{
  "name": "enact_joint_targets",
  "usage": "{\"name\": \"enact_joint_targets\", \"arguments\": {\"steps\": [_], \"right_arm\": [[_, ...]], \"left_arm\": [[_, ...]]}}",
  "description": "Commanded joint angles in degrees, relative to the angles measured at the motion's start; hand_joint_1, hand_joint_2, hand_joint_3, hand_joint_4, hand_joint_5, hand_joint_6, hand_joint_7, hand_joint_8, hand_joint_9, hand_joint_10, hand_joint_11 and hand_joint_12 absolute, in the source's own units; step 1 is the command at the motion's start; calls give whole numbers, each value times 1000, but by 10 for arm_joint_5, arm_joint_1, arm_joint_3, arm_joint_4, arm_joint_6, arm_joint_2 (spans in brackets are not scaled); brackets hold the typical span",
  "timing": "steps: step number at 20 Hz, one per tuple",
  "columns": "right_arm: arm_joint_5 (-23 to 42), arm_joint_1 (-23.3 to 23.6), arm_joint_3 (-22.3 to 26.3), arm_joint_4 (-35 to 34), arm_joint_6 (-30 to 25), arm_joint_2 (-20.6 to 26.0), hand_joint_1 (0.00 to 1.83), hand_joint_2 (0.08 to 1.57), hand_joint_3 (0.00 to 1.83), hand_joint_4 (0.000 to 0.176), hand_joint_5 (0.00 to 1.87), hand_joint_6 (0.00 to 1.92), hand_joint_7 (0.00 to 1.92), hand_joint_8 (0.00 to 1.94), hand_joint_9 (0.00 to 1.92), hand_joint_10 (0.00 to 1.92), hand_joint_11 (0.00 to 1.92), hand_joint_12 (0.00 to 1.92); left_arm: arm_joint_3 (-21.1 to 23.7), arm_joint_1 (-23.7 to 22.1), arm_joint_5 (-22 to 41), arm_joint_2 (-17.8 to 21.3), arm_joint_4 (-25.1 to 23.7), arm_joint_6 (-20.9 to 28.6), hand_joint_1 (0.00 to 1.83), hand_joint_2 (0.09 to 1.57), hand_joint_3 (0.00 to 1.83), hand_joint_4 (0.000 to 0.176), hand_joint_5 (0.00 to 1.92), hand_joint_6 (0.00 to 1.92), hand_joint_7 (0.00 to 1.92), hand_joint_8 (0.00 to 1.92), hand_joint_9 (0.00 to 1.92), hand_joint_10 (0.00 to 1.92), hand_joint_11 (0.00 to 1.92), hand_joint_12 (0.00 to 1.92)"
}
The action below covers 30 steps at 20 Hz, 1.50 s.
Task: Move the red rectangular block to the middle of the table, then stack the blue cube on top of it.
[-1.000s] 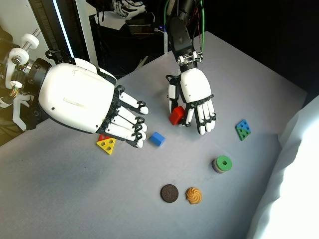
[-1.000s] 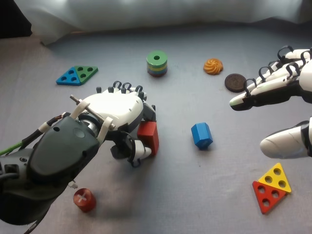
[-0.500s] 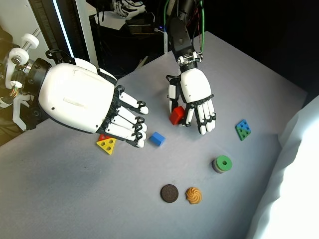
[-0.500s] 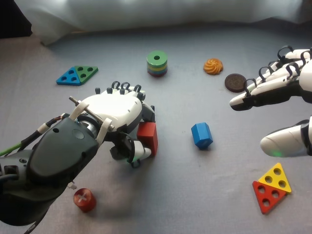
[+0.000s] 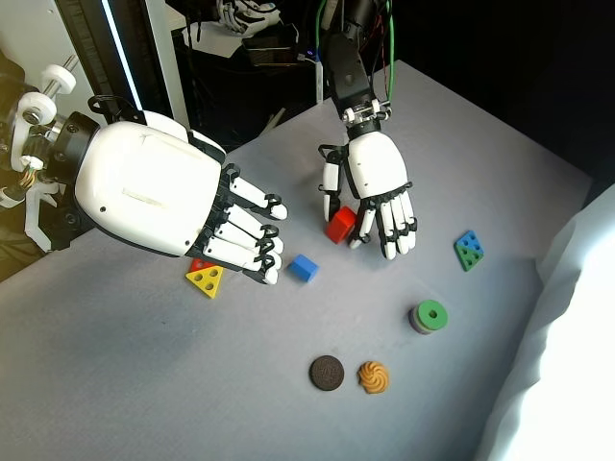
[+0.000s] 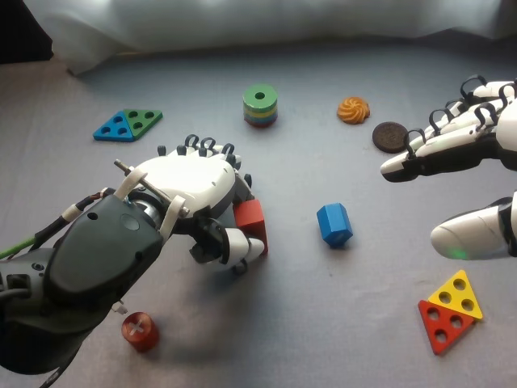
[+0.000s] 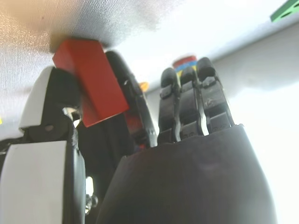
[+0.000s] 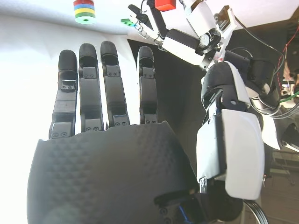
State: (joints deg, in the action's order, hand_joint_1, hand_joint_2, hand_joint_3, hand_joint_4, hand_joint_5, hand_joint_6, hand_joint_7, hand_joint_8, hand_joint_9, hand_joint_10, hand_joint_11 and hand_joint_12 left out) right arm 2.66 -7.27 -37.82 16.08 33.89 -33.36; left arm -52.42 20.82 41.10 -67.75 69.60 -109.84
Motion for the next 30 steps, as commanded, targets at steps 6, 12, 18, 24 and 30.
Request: {"name": "enact_joint_targets", "arguments": {"steps": [6,12,18,24,30], "right_arm": [[55,9,-1,-6,-1,7,118,1138,1,0,310,0,294,0,251,1,0,561],[41,-2,-19,-6,-1,1,152,1133,0,0,307,0,294,0,240,0,0,499],[57,-39,-85,-63,-2,-53,142,1139,1,0,292,3,289,2,233,2,0,430],[161,-72,-135,-157,109,-95,177,1131,0,0,315,5,312,4,248,5,0,455],[268,-115,-162,-214,153,-123,317,1067,0,0,323,3,315,3,257,5,0,488]], "left_arm": [[9,-6,32,15,-20,-7,601,1169,0,25,618,0,208,1,46,0,0,43],[25,-24,32,33,3,-31,495,1152,0,27,416,0,135,0,0,0,0,0],[66,-55,32,67,59,-83,464,1141,0,20,379,0,136,0,0,0,0,0],[96,-94,27,101,91,-129,391,1056,0,0,121,0,112,0,67,5,49,36],[94,-110,-20,146,101,-186,163,1053,0,0,69,3,76,1,56,3,46,53]]}}
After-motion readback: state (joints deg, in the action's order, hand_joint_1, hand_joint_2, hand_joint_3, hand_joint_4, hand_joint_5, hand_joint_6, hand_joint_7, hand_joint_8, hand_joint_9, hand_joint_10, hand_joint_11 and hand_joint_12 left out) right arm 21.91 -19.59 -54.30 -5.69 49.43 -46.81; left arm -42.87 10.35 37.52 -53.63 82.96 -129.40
